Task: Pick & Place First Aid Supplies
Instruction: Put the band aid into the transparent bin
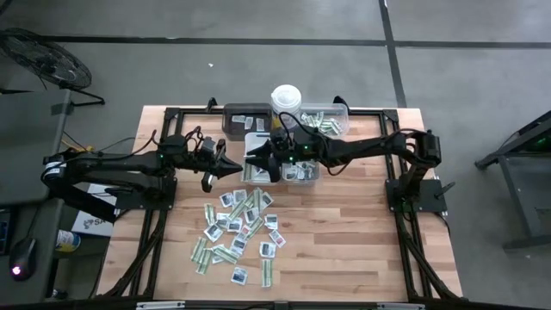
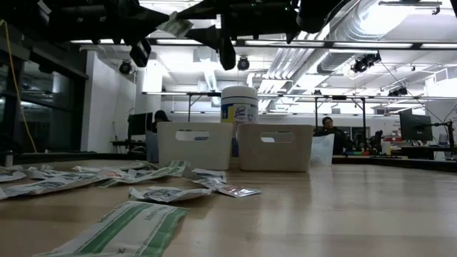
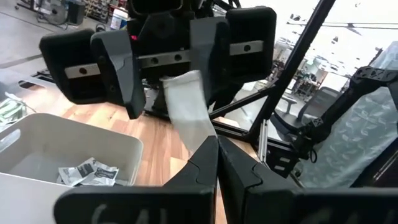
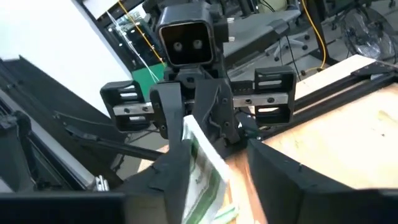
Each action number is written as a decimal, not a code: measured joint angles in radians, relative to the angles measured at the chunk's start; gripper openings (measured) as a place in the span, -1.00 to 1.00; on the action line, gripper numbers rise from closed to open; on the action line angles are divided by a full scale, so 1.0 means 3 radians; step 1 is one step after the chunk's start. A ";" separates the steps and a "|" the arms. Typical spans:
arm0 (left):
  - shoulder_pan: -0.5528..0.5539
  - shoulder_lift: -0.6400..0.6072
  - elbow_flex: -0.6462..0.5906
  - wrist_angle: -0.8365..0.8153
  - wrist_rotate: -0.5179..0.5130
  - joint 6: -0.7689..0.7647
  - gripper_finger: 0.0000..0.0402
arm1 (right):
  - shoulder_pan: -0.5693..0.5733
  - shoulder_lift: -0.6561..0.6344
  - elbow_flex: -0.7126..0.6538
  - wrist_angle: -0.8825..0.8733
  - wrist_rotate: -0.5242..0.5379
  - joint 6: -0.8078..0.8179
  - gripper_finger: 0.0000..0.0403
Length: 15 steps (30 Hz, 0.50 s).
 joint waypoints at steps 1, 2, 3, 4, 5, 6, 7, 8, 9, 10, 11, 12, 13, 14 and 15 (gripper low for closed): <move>-0.0001 0.0000 -0.0001 0.0000 0.0011 0.0005 -1.00 | 0.0000 0.0000 0.0000 0.0014 0.0001 0.0049 -0.30; -0.0001 0.0000 -0.0001 -0.0001 0.0021 0.0018 -1.00 | 0.0000 0.0000 0.0000 0.0037 0.0003 0.0081 -0.37; 0.0001 0.0000 -0.0001 -0.0003 0.0044 0.0024 -1.00 | 0.0000 0.0000 0.0000 0.0061 0.0005 0.0117 -0.43; 0.0001 0.0000 -0.0001 -0.0008 0.0060 0.0024 -1.00 | -0.0001 0.0000 0.0000 0.0073 0.0005 0.0141 -0.51; 0.0001 0.0000 -0.0001 -0.0015 0.0070 0.0024 -1.00 | -0.0001 0.0000 0.0000 0.0075 0.0006 0.0153 -0.58; 0.0001 0.0000 -0.0001 -0.0021 0.0083 0.0028 -1.00 | -0.0002 0.0000 0.0000 0.0081 0.0006 0.0175 -0.66; 0.0001 0.0000 -0.0001 -0.0023 0.0093 0.0044 -1.00 | 0.0000 0.0000 0.0000 0.0096 0.0006 0.0192 -0.75; 0.0001 0.0000 -0.0001 -0.0023 0.0107 0.0076 -1.00 | 0.0000 0.0000 0.0000 0.0121 0.0006 0.0210 -0.85; 0.0001 0.0000 -0.0001 -0.0023 0.0125 0.0095 -1.00 | 0.0000 0.0000 0.0000 0.0145 0.0004 0.0210 -0.92; 0.0001 0.0000 -0.0001 -0.0023 0.0149 0.0105 -1.00 | 0.0000 0.0000 0.0000 0.0159 0.0005 0.0210 -0.96; 0.0001 0.0000 -0.0001 -0.0024 0.0164 0.0110 -1.00 | 0.0000 0.0000 0.0000 0.0170 0.0006 0.0215 -0.96; 0.0001 0.0000 -0.0001 -0.0024 0.0171 0.0112 -1.00 | 0.0000 0.0000 0.0000 0.0185 0.0006 0.0238 -0.95; 0.0001 0.0000 -0.0001 -0.0026 0.0173 0.0116 -1.00 | 0.0000 0.0000 0.0000 0.0201 0.0015 0.0261 -0.96; 0.0001 0.0000 -0.0001 -0.0029 0.0177 0.0129 -1.00 | 0.0001 0.0000 0.0000 0.0209 0.0032 0.0271 -0.98; 0.0001 0.0000 -0.0002 -0.0032 0.0192 0.0153 -1.00 | 0.0005 0.0000 0.0000 0.0216 0.0035 0.0270 -0.99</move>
